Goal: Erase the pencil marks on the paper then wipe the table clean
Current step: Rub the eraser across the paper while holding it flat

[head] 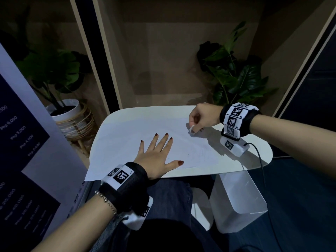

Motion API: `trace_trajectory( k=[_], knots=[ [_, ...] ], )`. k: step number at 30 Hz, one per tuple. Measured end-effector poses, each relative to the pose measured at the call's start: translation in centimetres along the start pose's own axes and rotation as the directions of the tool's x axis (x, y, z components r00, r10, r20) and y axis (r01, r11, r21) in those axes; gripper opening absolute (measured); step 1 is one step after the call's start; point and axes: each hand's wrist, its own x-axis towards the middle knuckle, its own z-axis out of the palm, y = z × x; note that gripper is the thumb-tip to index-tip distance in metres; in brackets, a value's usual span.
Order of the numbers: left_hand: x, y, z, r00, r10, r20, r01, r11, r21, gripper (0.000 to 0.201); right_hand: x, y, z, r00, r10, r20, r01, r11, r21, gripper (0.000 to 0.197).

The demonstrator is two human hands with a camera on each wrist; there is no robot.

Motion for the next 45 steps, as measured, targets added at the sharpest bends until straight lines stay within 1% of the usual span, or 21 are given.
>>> trace_trajectory(
  k=[2, 4, 5, 6, 9, 11, 13, 15, 17, 19, 21, 23, 25, 27, 29, 30, 34, 36, 39, 41, 45],
  knots=[
    [0.0, 0.0, 0.0, 1.0, 0.001, -0.002, -0.001, 1.0, -0.012, 0.085, -1.2, -1.7, 1.2, 0.992, -0.062, 0.113, 0.054, 0.996, 0.074, 0.015],
    [-0.1, 0.1, 0.1, 1.0, 0.004, -0.002, -0.004, 1.0, -0.021, 0.085, -2.5, -3.0, 2.5, 0.961, -0.128, 0.243, 0.098, 0.986, 0.135, 0.013],
    [-0.1, 0.1, 0.1, 1.0, 0.005, -0.002, -0.005, 1.0, -0.021, 0.085, -2.8, -3.0, 2.9, 0.952, -0.145, 0.269, 0.11, 0.984, 0.138, 0.013],
    [0.0, 0.0, 0.0, 1.0, 0.005, 0.0, -0.005, 1.0, -0.018, 0.085, -2.7, -2.7, 2.9, 0.958, -0.139, 0.252, 0.11, 0.986, 0.127, 0.013],
    [-0.1, 0.0, -0.1, 1.0, 0.007, 0.003, -0.007, 1.0, -0.006, 0.084, -1.7, -0.7, 1.4, 0.996, -0.05, 0.075, 0.049, 0.999, 0.006, 0.013],
    [-0.1, 0.0, -0.1, 1.0, 0.009, 0.005, -0.009, 1.0, 0.0, 0.085, -1.4, -0.4, 0.9, 1.0, -0.027, 0.014, 0.028, 0.998, -0.053, 0.013],
    [-0.1, 0.0, -0.1, 1.0, 0.01, 0.006, -0.01, 1.0, -0.006, 0.085, -1.7, -1.4, 1.5, 0.995, -0.07, 0.077, 0.069, 0.997, 0.019, 0.014],
    [0.0, 0.1, 0.0, 1.0, 0.006, 0.004, -0.006, 1.0, -0.011, 0.085, -2.3, -2.6, 2.3, 0.973, -0.124, 0.193, 0.108, 0.99, 0.092, 0.015],
    [-0.1, 0.1, 0.0, 1.0, 0.001, 0.002, -0.001, 1.0, -0.01, 0.085, -2.3, -2.2, 2.4, 0.959, -0.119, 0.258, 0.091, 0.989, 0.118, 0.013],
    [-0.1, 0.2, 0.1, 1.0, 0.0, 0.002, 0.0, 1.0, -0.008, 0.085, -1.6, -1.0, 1.5, 0.978, -0.064, 0.2, 0.049, 0.996, 0.079, 0.014],
    [-0.1, 0.2, 0.0, 1.0, -0.001, 0.002, 0.001, 1.0, -0.006, 0.084, -0.8, -0.1, 0.4, 0.993, -0.014, 0.114, 0.018, 0.999, -0.041, 0.016],
    [-0.1, 0.2, 0.0, 1.0, -0.001, 0.001, 0.001, 1.0, -0.002, 0.084, -0.5, -0.6, 0.0, 0.996, -0.011, 0.088, 0.02, 0.995, -0.099, 0.018],
    [-0.1, 0.2, 0.0, 1.0, -0.001, 0.002, 0.001, 1.0, -0.005, 0.085, -0.8, -2.0, 0.6, 0.99, -0.046, 0.134, 0.05, 0.999, -0.022, 0.018],
    [-0.1, 0.2, 0.1, 1.0, -0.003, 0.001, 0.003, 1.0, -0.008, 0.085, -1.4, -3.4, 1.7, 0.966, -0.098, 0.238, 0.088, 0.995, 0.053, 0.017],
    [0.0, 0.1, 0.1, 1.0, -0.007, 0.0, 0.007, 1.0, -0.014, 0.085, -1.8, -3.8, 2.1, 0.935, -0.118, 0.333, 0.099, 0.992, 0.074, 0.016],
    [0.0, 0.2, 0.1, 1.0, -0.007, 0.001, 0.007, 1.0, -0.015, 0.085, -1.9, -3.5, 1.9, 0.933, -0.109, 0.342, 0.088, 0.993, 0.075, 0.017],
    [-0.1, 0.2, 0.0, 1.0, -0.007, -0.003, 0.007, 1.0, -0.008, 0.085, -1.0, -1.8, -0.1, 0.978, -0.003, 0.209, 0.02, 0.997, -0.081, 0.019],
    [-0.1, 0.2, 0.0, 1.0, -0.001, -0.005, 0.001, 1.0, -0.012, 0.085, -1.0, -2.4, 0.3, 0.989, -0.017, 0.144, 0.035, 0.992, -0.122, 0.02],
    [0.0, 0.1, 0.2, 1.0, -0.002, -0.012, 0.002, 1.0, -0.016, 0.086, -1.9, -4.0, 2.2, 0.969, -0.117, 0.219, 0.127, 0.991, -0.032, 0.018],
    [0.1, 0.1, 0.2, 1.0, -0.003, -0.013, 0.003, 1.0, -0.016, 0.086, -2.3, -3.8, 2.5, 0.959, -0.125, 0.254, 0.133, 0.991, -0.015, 0.015],
    [0.0, 0.1, 0.2, 1.0, -0.002, -0.015, 0.002, 1.0, -0.01, 0.085, -0.9, -1.0, 0.9, 0.994, -0.026, 0.102, 0.041, 0.989, -0.139, 0.016]
  ],
)
